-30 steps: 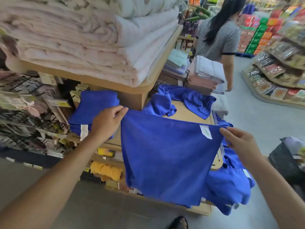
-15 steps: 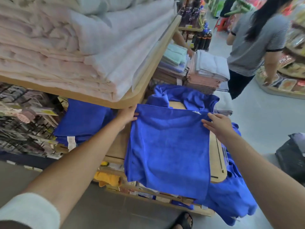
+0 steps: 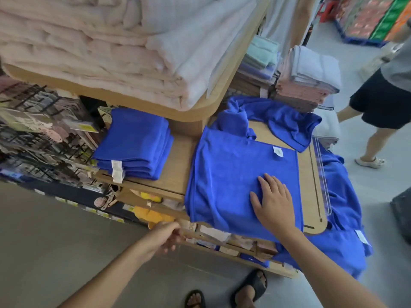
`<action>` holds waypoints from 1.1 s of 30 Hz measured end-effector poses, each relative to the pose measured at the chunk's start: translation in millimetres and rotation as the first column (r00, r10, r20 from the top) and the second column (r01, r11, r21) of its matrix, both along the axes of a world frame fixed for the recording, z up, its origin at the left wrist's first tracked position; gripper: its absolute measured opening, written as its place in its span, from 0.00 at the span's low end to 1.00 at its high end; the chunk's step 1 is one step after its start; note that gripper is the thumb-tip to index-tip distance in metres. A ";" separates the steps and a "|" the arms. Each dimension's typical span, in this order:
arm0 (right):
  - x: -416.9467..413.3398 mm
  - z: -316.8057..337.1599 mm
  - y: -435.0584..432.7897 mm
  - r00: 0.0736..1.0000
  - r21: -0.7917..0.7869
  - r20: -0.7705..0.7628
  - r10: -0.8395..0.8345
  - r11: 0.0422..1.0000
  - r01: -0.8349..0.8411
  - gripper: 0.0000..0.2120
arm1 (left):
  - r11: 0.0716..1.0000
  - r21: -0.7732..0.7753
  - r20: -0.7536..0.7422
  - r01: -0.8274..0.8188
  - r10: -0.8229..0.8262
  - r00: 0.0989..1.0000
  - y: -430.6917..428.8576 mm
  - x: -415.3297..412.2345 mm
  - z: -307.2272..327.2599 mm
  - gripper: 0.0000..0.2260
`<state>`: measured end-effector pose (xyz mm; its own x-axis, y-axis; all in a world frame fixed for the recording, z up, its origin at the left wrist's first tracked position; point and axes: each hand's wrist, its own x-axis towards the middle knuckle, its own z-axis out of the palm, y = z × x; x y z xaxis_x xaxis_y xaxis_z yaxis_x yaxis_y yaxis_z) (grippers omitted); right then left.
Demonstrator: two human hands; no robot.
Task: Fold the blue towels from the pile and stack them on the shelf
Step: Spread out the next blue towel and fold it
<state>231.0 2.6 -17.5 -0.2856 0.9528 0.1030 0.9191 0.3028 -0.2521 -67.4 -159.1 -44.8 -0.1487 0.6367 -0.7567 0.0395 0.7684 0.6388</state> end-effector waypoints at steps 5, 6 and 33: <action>-0.7 0.3 -1.9 1.000 0.039 -0.016 -0.005 0.999 0.006 0.27 | 0.967 -0.079 0.597 -0.241 0.240 0.766 12.6 17.1 -3.0 0.21; -1.0 0.8 -2.2 1.000 0.044 -0.014 -0.009 0.999 0.010 0.27 | 0.951 -0.092 0.632 -0.295 0.285 0.721 16.2 20.9 -0.6 0.20; -3.1 2.3 -3.9 0.999 0.071 -0.046 -0.027 0.997 0.030 0.25 | 0.821 -0.107 0.422 -0.560 0.548 0.723 -14.4 -21.1 9.2 0.05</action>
